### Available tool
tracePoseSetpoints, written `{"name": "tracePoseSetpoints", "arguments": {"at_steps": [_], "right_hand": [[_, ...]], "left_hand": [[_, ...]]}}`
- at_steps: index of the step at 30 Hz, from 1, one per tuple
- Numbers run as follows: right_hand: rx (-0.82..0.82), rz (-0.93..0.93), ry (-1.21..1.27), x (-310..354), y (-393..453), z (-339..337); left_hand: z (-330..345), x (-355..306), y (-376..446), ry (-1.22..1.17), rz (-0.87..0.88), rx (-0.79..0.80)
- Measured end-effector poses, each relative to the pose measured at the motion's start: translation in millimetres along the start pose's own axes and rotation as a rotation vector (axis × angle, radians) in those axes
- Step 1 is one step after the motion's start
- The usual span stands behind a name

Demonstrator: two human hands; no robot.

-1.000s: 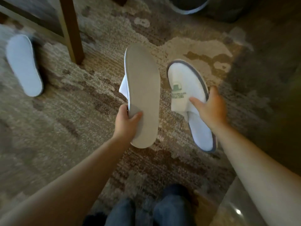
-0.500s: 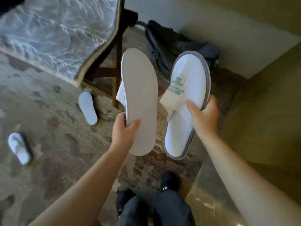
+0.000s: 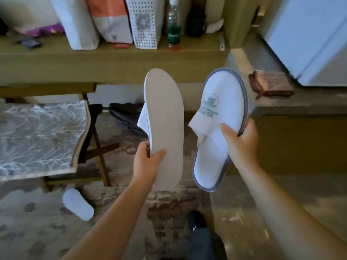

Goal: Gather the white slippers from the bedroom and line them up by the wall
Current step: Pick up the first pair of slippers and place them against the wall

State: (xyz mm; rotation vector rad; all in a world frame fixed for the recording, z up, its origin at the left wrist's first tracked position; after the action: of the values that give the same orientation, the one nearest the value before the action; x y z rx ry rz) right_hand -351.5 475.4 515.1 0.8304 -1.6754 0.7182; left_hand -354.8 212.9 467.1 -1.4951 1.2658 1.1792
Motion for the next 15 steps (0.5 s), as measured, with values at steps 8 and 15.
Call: {"name": "tracePoseSetpoints", "arguments": {"at_steps": [8,15], "right_hand": [[-0.395,0.103,0.018,-1.7,-53.2,-220.1],[-0.676,0.193,0.052,-43.4,-98.5,-429.5]], "left_hand": [[148.4,-87.5,-80.3,0.022,0.181,0.415],[326.4,-136.4,-190.9,0.020,0.336,0.736]]}}
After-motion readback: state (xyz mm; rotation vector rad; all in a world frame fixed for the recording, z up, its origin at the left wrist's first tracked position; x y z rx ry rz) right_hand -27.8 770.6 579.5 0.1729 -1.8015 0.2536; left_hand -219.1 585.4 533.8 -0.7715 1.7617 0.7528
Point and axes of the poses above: each hand's wrist, its own y-axis towards the middle knuckle, its own z-axis out of the palm, x = y × z, the point moved 9 cm from there along y, towards the middle knuckle, and after that the axes turned 13 degrees about z, right-handed, at the moved point
